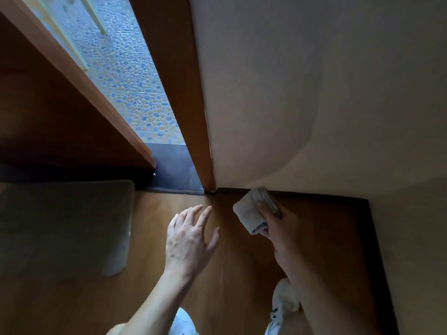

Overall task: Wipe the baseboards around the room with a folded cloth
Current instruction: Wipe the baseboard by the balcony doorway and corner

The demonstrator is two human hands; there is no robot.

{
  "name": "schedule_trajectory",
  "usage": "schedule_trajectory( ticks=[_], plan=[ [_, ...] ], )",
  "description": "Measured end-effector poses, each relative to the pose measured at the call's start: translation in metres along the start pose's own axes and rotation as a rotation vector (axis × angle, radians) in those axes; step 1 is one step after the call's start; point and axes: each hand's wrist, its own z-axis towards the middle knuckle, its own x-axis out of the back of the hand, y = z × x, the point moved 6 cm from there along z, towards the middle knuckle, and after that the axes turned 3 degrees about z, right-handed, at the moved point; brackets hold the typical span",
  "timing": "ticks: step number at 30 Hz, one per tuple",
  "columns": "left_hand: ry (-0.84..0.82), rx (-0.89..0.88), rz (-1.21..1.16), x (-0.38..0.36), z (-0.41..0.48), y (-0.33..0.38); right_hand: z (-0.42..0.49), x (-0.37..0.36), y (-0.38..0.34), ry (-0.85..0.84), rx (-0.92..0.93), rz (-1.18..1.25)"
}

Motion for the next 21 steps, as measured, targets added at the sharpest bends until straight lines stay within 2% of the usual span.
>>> schedule_trajectory(
  ticks=[7, 12, 17, 21],
  plan=[
    [-0.034, 0.052, 0.025, -0.218, 0.038, -0.053, 0.164, -0.036, 0.163, -0.008, 0.105, -0.104],
    [-0.093, 0.066, 0.066, -0.346, 0.068, -0.085, 0.259, -0.063, 0.242, -0.030, 0.257, -0.239],
    [-0.142, 0.088, 0.072, -0.434, 0.078, -0.112, 0.312, -0.077, 0.291, 0.003, 0.407, -0.383],
    [-0.179, 0.064, 0.084, -0.475, 0.071, -0.114, 0.329, -0.086, 0.311, -0.011, 0.510, -0.480]
  ],
)
